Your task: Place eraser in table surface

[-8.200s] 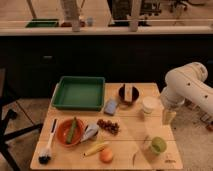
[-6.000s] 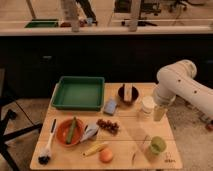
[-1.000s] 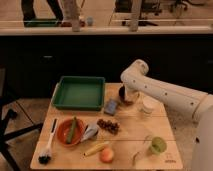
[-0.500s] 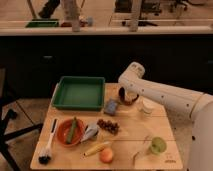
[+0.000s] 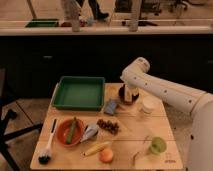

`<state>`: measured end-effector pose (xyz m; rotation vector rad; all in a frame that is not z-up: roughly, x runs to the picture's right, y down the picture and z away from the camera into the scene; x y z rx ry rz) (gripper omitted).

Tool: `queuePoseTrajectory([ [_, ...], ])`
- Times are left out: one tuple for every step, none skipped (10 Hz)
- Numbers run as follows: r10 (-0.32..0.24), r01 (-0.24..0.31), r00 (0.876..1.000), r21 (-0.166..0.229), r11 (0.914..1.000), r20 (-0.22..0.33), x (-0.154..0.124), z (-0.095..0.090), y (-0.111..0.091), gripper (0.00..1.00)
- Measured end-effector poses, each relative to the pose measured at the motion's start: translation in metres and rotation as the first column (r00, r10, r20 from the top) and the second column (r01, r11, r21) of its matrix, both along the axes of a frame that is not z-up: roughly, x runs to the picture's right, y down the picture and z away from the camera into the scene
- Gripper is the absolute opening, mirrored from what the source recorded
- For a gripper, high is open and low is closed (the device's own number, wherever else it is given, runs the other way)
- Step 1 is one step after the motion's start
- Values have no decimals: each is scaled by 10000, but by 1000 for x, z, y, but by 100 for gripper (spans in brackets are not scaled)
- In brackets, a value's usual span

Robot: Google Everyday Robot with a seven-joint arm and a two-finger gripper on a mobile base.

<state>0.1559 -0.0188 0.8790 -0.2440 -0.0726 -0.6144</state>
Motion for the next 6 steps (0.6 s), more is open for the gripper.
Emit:
queuePoseTrajectory([
  [-52,57,9998,-227,9997,201,3,1,0,80],
  [-82,103,9991,-489,9988,426,7,3,1,80],
  [-57,104,9980,-735,9972,637,8,5,3,80],
  [22,63,9963,-990,9951,864,10,9,5,80],
  [111,12,9945,-1173,9931,1042,11,12,7,80],
  [164,-9,9930,-1314,9913,1166,12,14,10,80],
])
